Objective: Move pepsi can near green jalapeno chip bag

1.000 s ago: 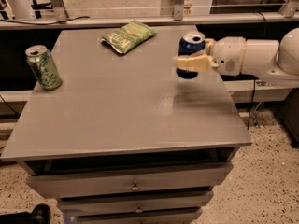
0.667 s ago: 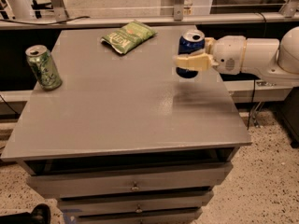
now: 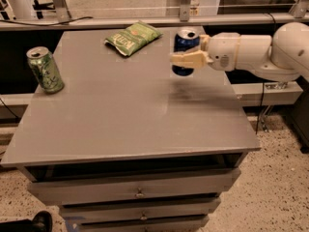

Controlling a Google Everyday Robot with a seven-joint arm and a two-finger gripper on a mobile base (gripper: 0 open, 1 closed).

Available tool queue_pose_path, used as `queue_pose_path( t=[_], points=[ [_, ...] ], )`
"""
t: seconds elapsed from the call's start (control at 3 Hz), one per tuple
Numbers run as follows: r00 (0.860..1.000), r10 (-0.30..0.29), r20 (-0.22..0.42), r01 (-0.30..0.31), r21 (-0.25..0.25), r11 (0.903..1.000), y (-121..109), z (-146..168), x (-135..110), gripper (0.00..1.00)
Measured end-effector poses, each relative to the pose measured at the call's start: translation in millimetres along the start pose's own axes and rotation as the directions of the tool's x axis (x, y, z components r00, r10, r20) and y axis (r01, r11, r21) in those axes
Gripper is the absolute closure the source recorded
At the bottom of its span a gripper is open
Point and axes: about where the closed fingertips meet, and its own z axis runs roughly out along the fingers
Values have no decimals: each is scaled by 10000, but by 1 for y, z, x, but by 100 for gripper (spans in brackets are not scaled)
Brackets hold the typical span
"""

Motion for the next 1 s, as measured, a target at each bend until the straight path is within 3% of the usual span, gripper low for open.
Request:
queue_pose_path(
  t=[0.67, 1.0],
  points=[
    [9967, -684, -448, 633, -1063, 9923, -61, 91, 9, 100],
    [9932, -877, -762, 784, -1183, 9899, -93, 127, 19, 100]
  ],
)
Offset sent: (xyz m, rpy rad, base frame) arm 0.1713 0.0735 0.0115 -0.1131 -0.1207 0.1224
